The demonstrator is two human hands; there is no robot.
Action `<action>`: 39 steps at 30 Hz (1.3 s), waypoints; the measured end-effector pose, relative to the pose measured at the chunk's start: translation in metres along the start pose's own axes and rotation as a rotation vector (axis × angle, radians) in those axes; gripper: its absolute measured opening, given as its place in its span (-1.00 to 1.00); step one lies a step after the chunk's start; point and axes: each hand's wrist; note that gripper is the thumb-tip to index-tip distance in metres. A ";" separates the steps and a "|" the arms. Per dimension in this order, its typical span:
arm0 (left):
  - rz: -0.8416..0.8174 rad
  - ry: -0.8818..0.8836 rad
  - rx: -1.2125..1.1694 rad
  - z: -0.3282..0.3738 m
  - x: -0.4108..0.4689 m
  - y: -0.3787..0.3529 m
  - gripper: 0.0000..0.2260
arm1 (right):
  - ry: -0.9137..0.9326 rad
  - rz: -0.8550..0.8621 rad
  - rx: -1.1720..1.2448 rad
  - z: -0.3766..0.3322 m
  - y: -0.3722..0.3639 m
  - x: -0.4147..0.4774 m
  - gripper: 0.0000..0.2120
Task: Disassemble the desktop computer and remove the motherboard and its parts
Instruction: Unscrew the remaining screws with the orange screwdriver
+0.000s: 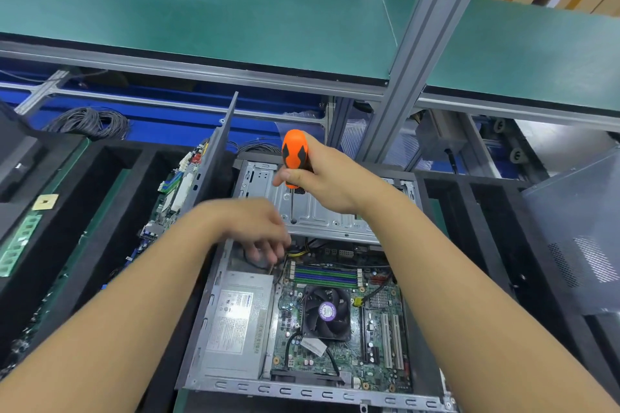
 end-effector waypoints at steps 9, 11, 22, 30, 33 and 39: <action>0.418 -0.593 -0.350 0.017 -0.008 0.003 -0.89 | -0.045 0.070 -0.031 -0.003 0.001 -0.003 -0.85; 0.460 -0.596 -0.383 0.015 -0.002 -0.003 -0.87 | -0.046 0.107 -0.062 -0.006 0.003 -0.004 -0.82; 0.593 -0.509 -0.412 0.014 0.003 -0.005 -0.76 | -0.008 0.255 -0.379 -0.048 0.019 0.006 -0.84; 0.677 -0.692 -0.499 0.021 -0.013 0.000 -0.78 | -0.017 -0.005 -0.314 -0.054 0.031 0.009 -0.68; 0.778 -0.592 -0.448 0.028 -0.008 -0.003 -0.77 | -0.073 0.109 -0.440 -0.054 0.028 0.013 -0.65; 0.768 -0.542 -0.426 0.036 -0.008 -0.004 -0.71 | -0.118 0.095 -0.793 -0.056 0.012 0.026 -0.87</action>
Point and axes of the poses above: each hand's wrist, its own x-axis towards the middle knuckle, its own y-axis out of the back of the hand, z = x × y, and after that the axes turned 11 degrees about y, right-handed
